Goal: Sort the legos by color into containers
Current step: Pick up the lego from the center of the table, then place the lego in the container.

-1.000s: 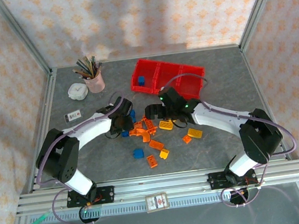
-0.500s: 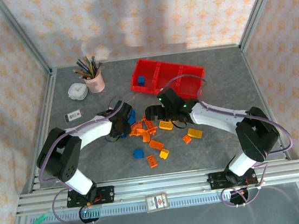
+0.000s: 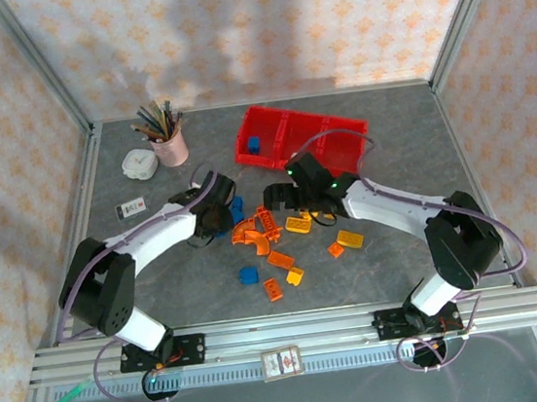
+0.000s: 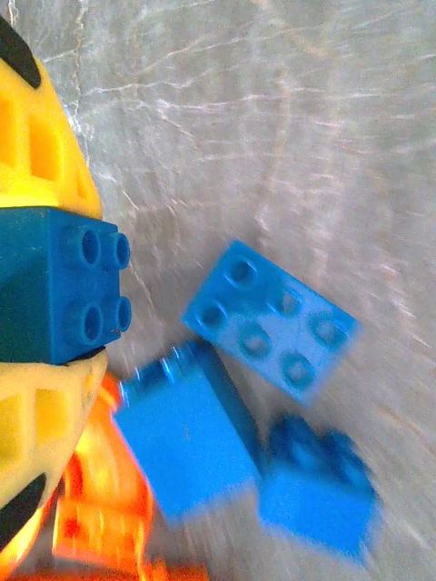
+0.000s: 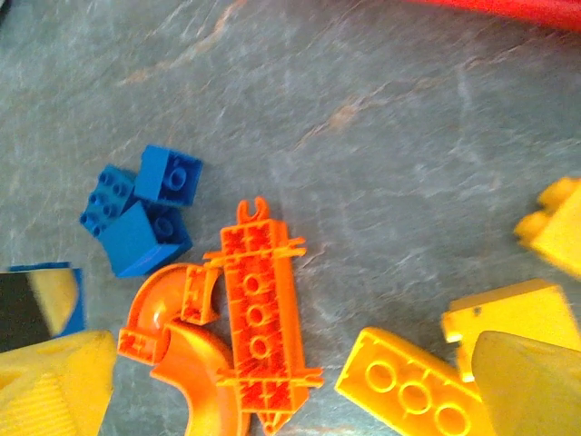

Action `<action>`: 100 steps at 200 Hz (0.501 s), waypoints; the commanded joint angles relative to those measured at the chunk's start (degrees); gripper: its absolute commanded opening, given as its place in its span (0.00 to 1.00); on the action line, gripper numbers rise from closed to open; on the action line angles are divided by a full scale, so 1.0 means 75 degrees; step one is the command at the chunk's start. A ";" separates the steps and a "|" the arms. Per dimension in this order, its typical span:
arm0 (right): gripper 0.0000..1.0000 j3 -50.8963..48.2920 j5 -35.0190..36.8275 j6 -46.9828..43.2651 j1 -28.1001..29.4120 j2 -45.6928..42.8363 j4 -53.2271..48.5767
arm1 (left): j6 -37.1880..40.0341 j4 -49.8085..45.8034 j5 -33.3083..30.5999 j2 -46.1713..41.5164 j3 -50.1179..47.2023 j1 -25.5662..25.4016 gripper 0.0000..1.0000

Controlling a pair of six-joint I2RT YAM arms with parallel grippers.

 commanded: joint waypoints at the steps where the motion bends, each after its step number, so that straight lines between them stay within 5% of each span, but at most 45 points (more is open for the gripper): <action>1: 1.00 0.0248 0.0159 -0.0028 -0.0493 -0.0504 -0.0049 | 0.0172 -0.0163 -0.0321 -0.0288 0.0817 -0.0011 0.28; 47: 1.00 0.0207 0.0222 -0.0022 -0.1577 -0.0633 0.0165 | 0.0424 0.0505 -0.0376 0.0799 0.2606 -0.0005 0.27; 100: 1.00 0.0322 0.0477 -0.0259 -0.2202 -0.0523 0.0532 | 0.1083 0.1005 -0.0570 0.3339 0.5375 -0.0012 0.27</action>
